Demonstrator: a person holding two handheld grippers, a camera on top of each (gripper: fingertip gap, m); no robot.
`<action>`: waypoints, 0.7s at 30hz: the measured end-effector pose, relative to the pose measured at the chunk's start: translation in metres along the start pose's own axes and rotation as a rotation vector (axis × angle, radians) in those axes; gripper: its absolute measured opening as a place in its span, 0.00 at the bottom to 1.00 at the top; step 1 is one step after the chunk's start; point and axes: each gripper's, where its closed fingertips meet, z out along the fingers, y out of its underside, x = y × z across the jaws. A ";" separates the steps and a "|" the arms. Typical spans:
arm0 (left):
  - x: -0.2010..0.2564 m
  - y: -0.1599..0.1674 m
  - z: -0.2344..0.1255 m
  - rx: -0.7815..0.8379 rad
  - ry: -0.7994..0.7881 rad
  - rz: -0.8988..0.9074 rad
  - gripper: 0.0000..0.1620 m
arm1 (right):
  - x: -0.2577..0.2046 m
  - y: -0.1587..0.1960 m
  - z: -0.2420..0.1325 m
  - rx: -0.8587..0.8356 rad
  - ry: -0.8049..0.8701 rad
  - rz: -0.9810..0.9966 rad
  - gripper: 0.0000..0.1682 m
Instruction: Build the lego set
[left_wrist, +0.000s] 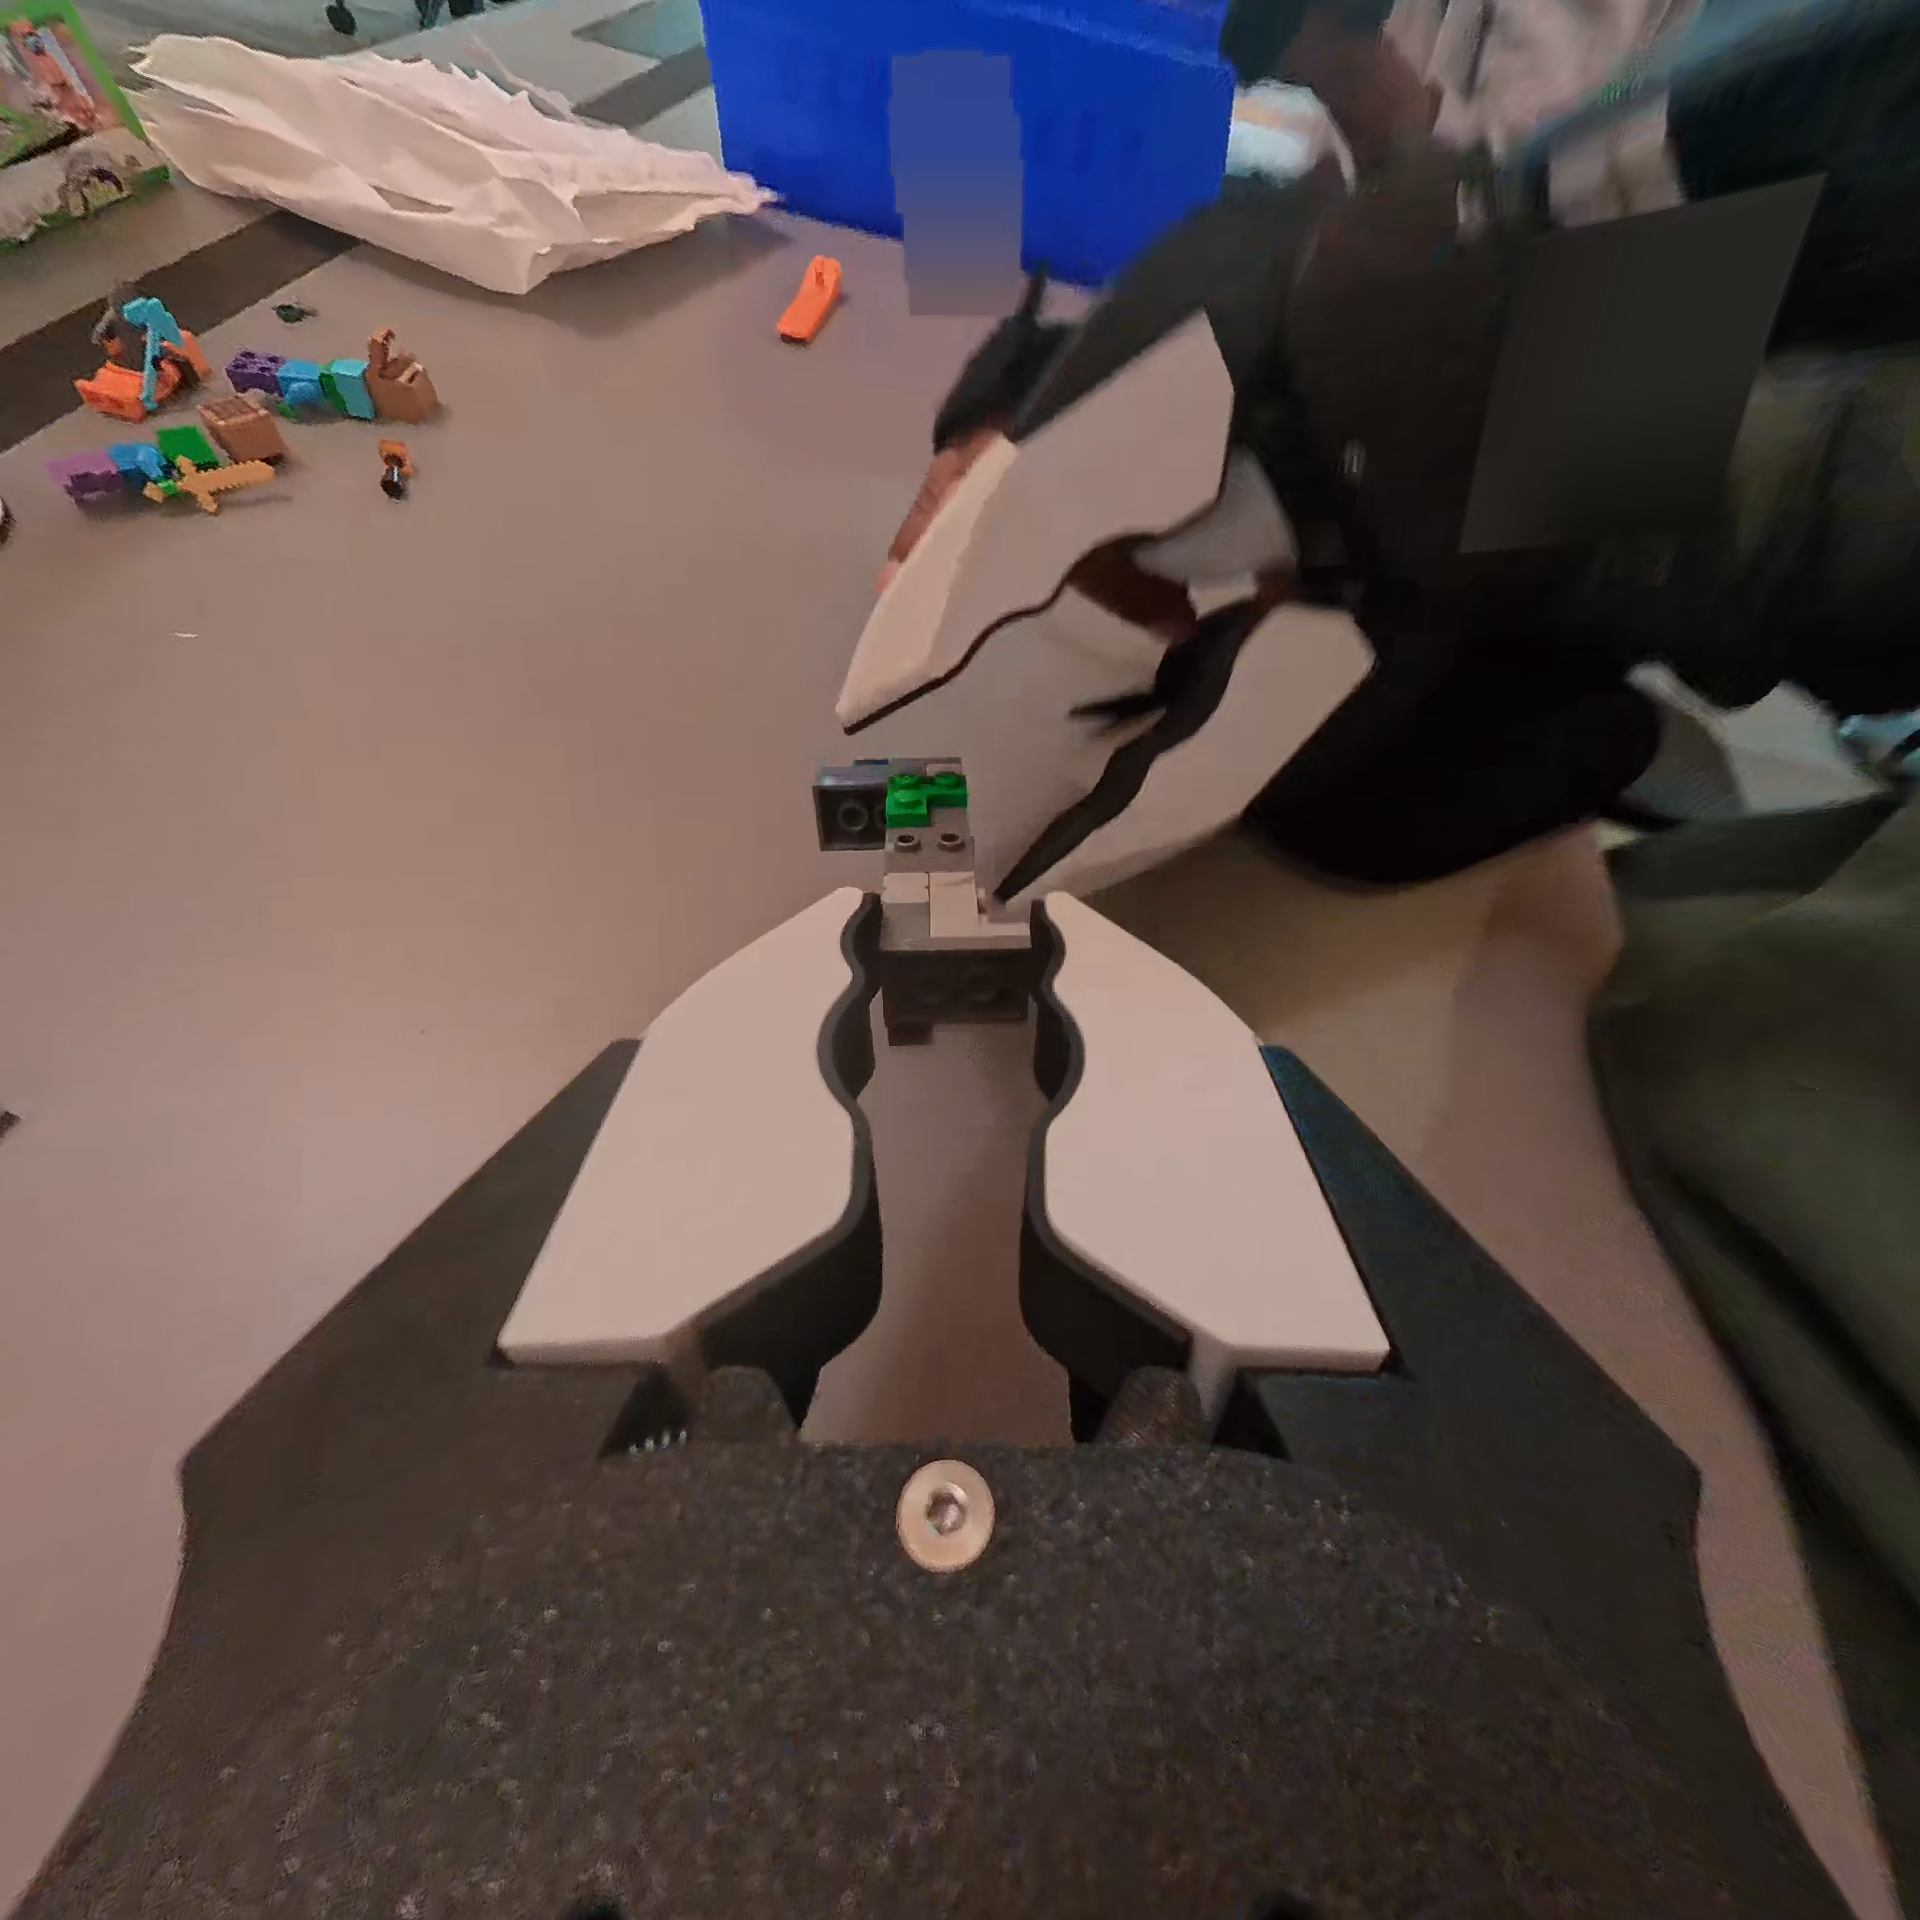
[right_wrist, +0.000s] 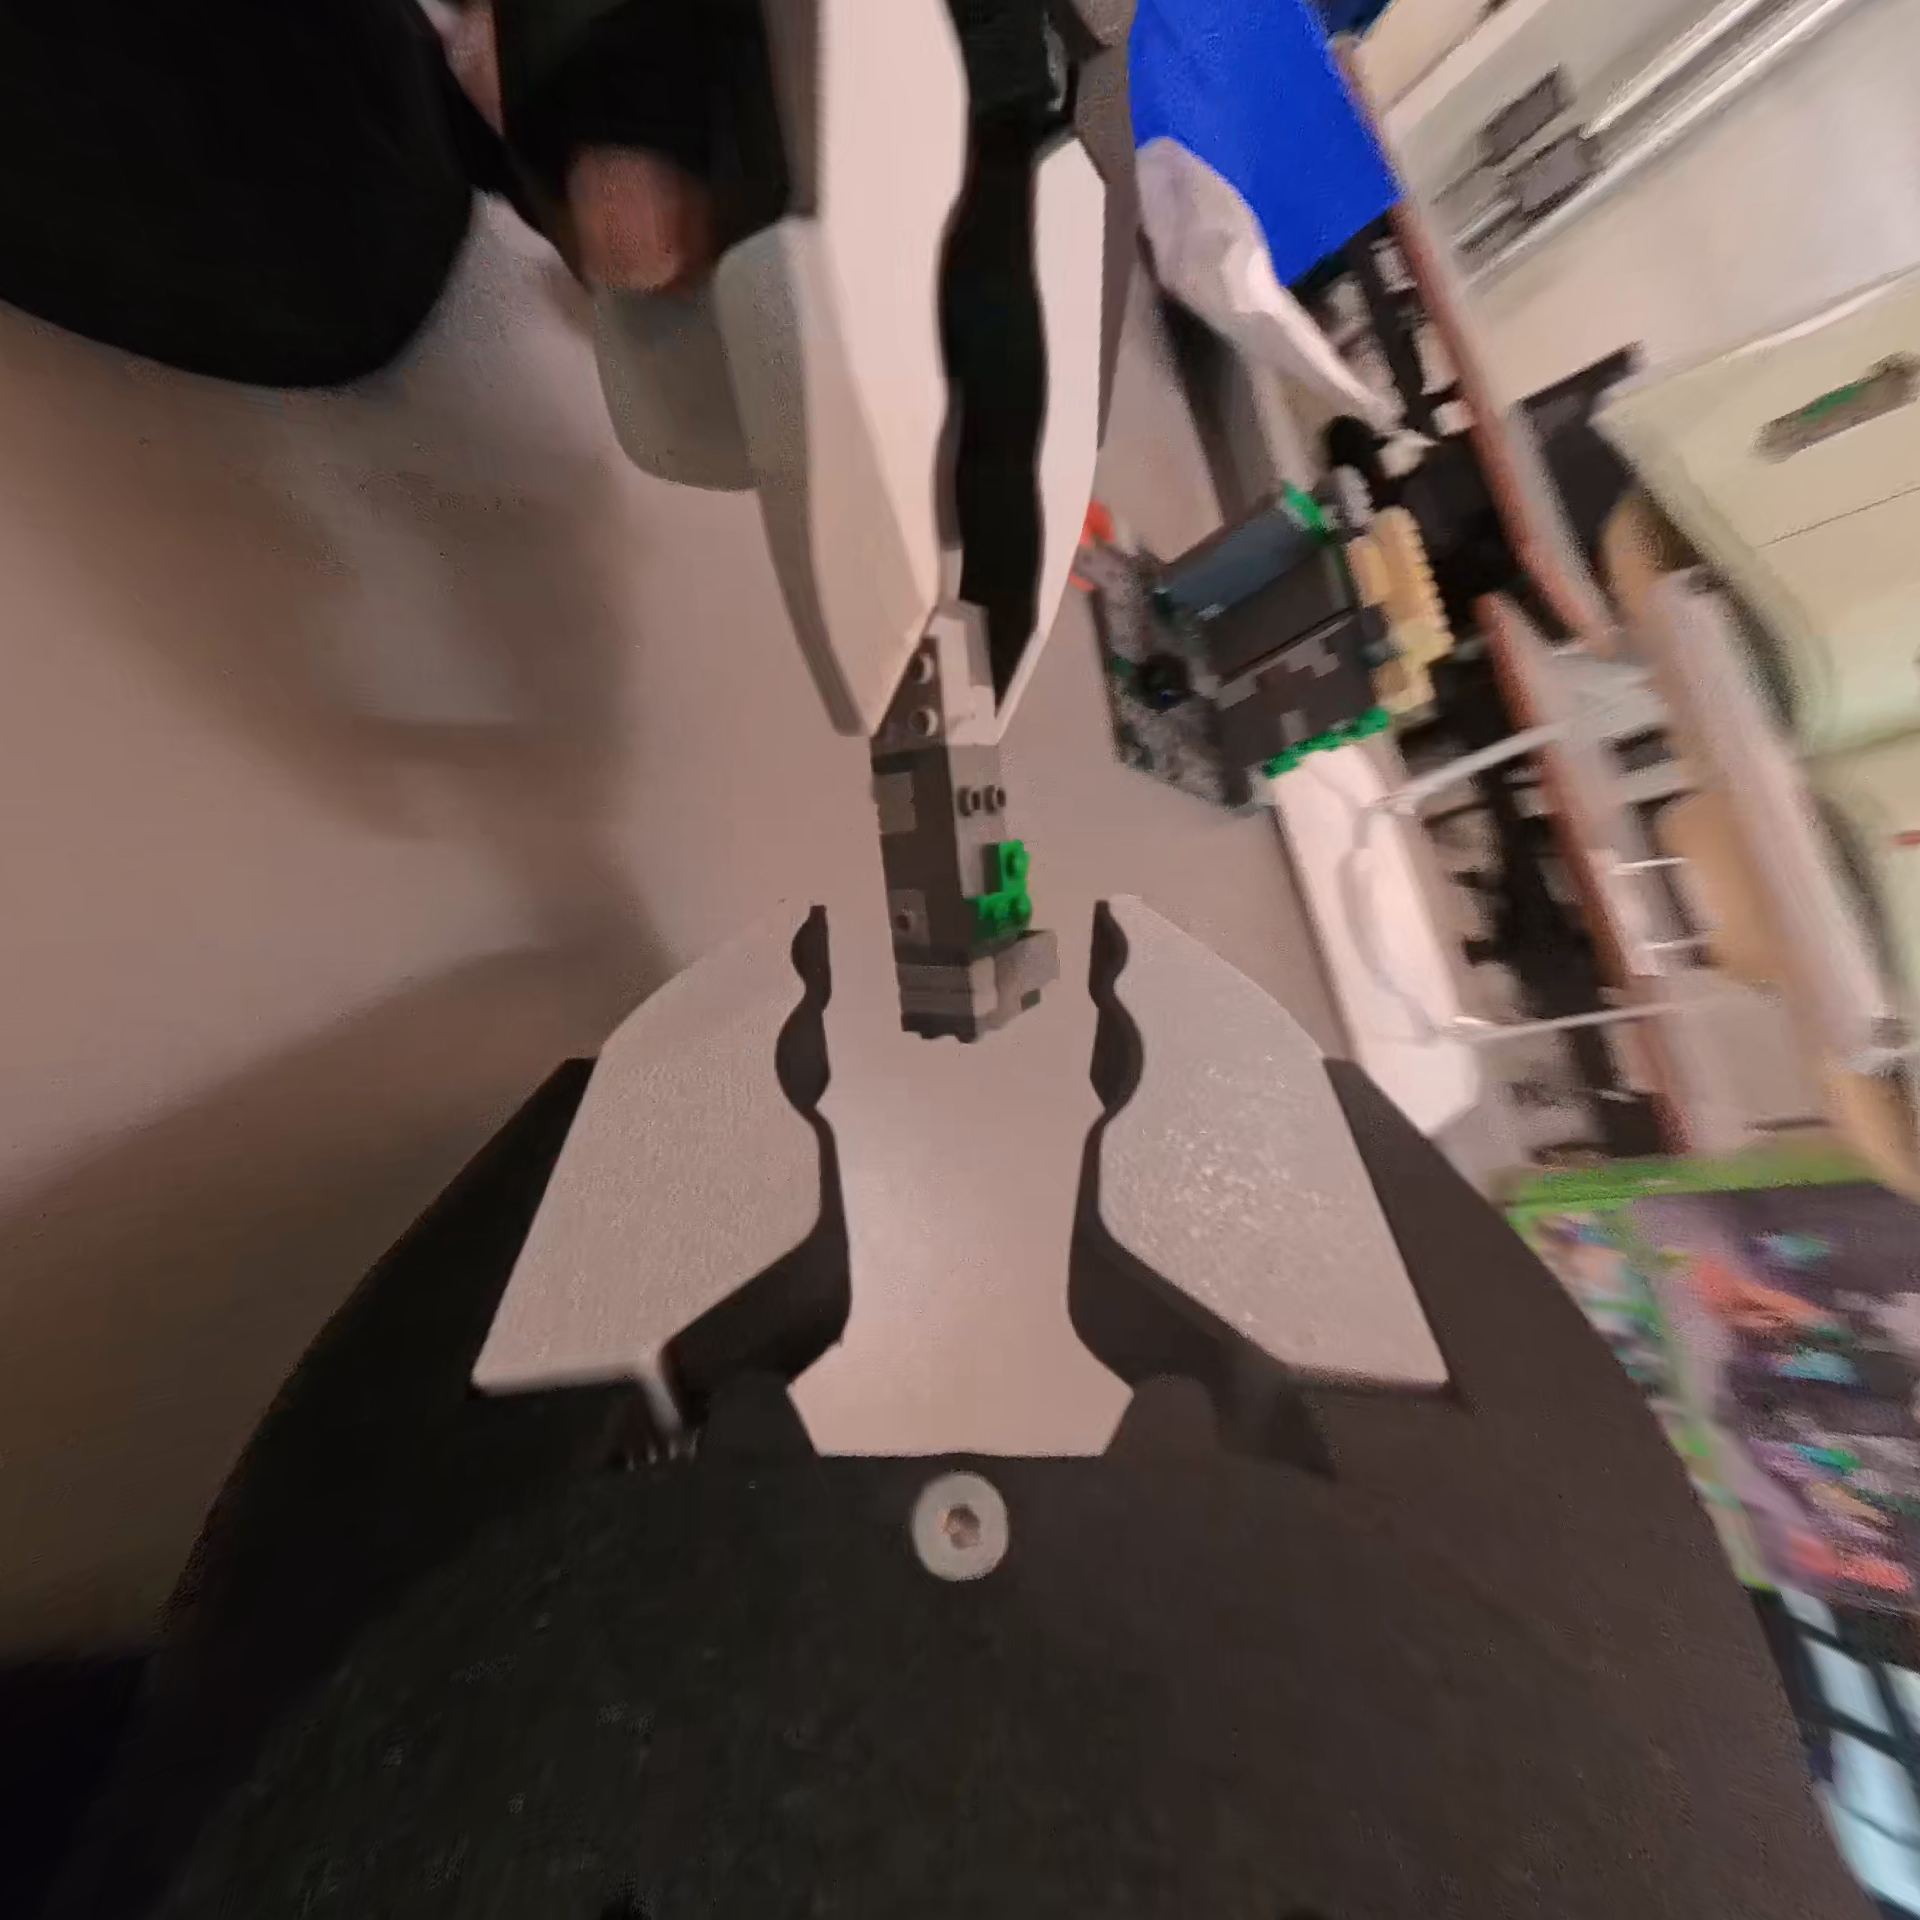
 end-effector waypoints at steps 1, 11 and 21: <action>0.001 0.005 0.004 -0.029 -0.010 0.040 0.16 | -0.003 0.002 -0.002 0.009 -0.065 0.038 0.26; 0.006 0.033 0.028 -0.178 -0.011 0.158 0.17 | -0.032 0.026 -0.003 -0.170 -0.559 0.111 0.22; 0.006 0.042 0.024 -0.206 0.023 0.135 0.19 | -0.039 0.032 0.010 -0.240 -0.626 0.069 0.10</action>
